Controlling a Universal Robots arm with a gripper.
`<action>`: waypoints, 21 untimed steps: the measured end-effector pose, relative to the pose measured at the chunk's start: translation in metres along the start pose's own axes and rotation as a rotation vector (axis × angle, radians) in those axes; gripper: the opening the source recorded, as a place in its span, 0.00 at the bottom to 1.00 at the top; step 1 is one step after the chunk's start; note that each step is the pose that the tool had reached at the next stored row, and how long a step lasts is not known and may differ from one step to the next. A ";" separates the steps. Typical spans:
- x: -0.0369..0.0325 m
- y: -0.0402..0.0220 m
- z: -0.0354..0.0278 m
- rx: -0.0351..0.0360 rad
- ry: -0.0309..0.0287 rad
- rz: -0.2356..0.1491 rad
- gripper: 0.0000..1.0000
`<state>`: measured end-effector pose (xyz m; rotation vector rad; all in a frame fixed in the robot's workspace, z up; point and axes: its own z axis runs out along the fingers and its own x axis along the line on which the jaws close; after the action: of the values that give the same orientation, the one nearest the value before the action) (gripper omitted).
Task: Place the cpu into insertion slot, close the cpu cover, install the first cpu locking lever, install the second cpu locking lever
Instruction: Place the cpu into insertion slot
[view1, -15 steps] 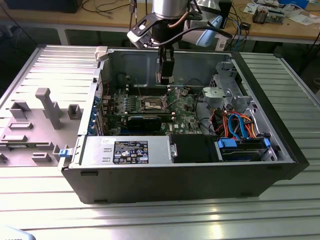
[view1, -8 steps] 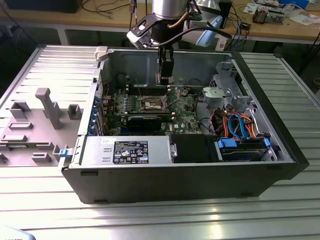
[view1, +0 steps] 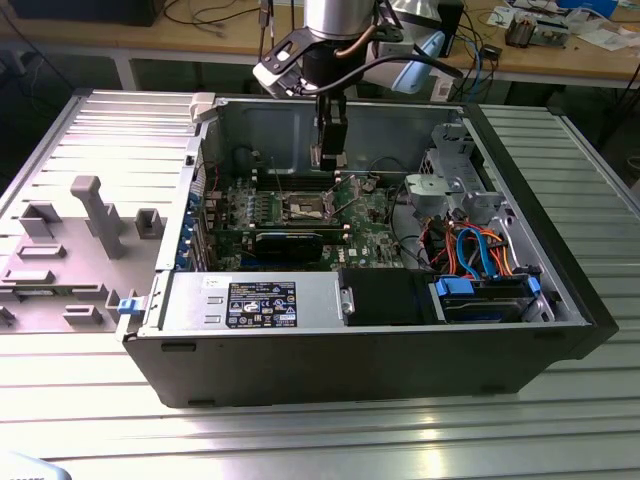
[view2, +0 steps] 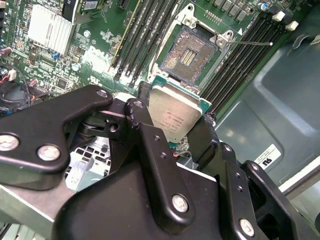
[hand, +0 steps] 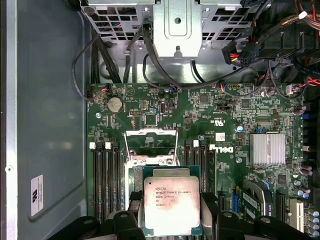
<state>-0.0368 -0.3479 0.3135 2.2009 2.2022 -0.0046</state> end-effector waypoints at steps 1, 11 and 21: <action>0.0002 0.0000 0.0001 0.0000 0.0000 0.000 0.55; 0.0025 0.0000 0.0022 0.0001 -0.0001 0.000 0.55; 0.0069 -0.0001 0.0035 0.0001 -0.0003 0.000 0.55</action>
<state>-0.0369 -0.3411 0.3099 2.2009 2.2021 -0.0050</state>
